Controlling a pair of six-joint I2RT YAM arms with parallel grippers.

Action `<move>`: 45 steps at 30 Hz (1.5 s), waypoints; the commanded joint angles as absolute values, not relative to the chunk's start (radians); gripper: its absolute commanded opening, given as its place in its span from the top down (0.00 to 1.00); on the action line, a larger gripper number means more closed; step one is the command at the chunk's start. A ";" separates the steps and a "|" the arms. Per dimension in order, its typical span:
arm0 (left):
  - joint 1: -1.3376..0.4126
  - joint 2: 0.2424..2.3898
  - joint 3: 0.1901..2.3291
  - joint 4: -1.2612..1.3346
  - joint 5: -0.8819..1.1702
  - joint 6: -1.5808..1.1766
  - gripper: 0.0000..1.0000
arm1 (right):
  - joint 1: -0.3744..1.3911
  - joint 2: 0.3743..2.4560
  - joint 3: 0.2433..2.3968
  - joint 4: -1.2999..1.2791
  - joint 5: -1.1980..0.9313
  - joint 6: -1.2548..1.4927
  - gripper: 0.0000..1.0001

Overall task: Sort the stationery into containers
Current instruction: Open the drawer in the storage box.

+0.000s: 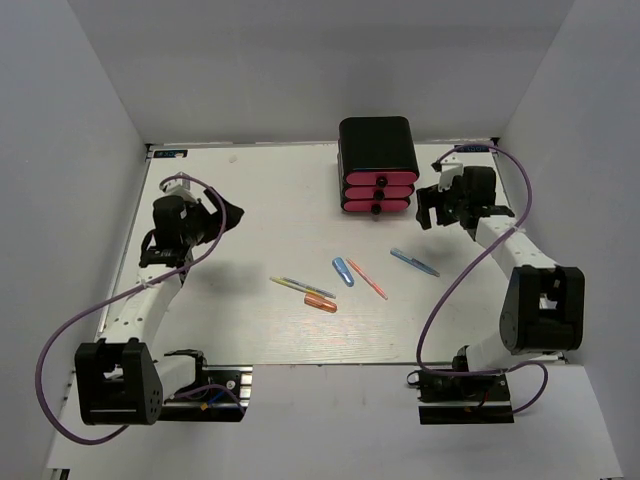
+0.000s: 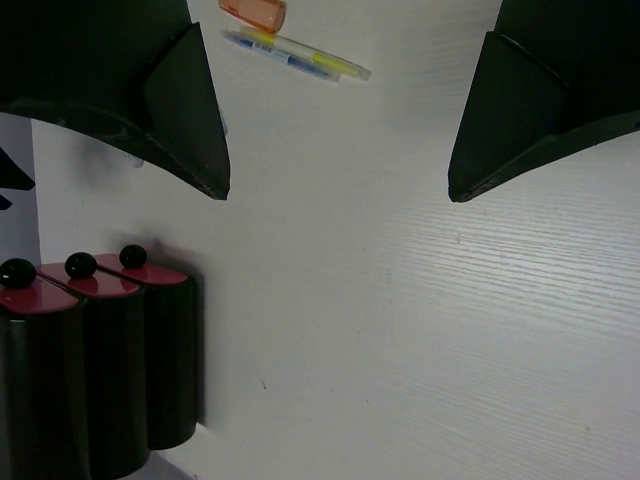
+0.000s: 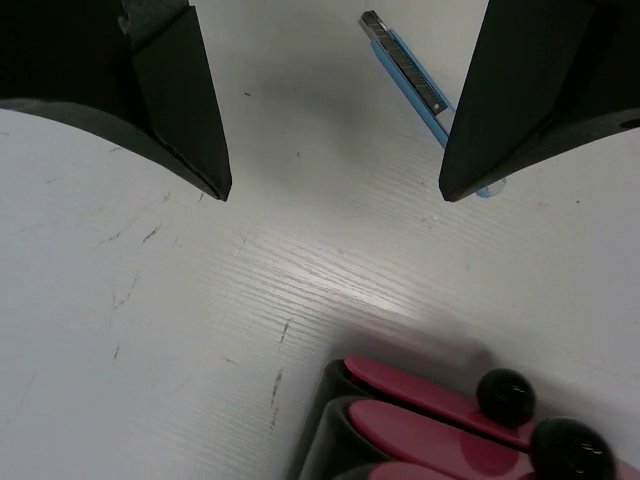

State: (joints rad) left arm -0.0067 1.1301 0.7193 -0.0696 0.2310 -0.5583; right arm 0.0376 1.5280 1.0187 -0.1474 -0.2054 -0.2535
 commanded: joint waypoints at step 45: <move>-0.035 1.223 0.712 0.003 0.428 -0.678 0.09 | 0.236 1.767 1.345 0.029 -0.308 0.272 0.31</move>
State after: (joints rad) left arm -0.0231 1.2392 0.7132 0.0208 0.4438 -0.6743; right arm 0.2317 1.7344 1.2758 -0.0082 -0.3424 0.2138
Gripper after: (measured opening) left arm 0.906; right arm 0.695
